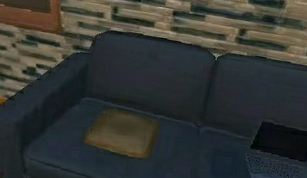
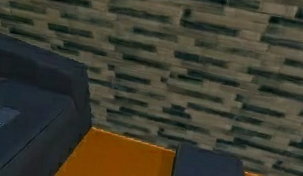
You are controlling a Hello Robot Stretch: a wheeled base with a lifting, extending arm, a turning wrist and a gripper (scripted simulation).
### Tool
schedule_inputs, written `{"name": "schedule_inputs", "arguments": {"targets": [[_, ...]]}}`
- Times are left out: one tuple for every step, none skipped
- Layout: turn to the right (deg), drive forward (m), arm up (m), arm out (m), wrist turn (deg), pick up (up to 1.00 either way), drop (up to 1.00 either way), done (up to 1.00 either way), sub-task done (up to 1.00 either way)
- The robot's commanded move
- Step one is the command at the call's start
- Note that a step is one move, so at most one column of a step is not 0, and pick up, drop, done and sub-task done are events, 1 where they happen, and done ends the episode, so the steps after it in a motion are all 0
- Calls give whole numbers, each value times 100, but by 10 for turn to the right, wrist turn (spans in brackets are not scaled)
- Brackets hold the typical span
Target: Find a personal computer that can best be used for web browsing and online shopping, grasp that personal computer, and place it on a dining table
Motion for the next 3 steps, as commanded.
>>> {"name": "schedule_inputs", "arguments": {"targets": [[450, 0, 0, 0, 0, 0, 0, 0, 0], [360, 0, 0, 0, 0, 0, 0, 0, 0], [0, 100, 0, 0, 0, 0, 0, 0, 0]]}}
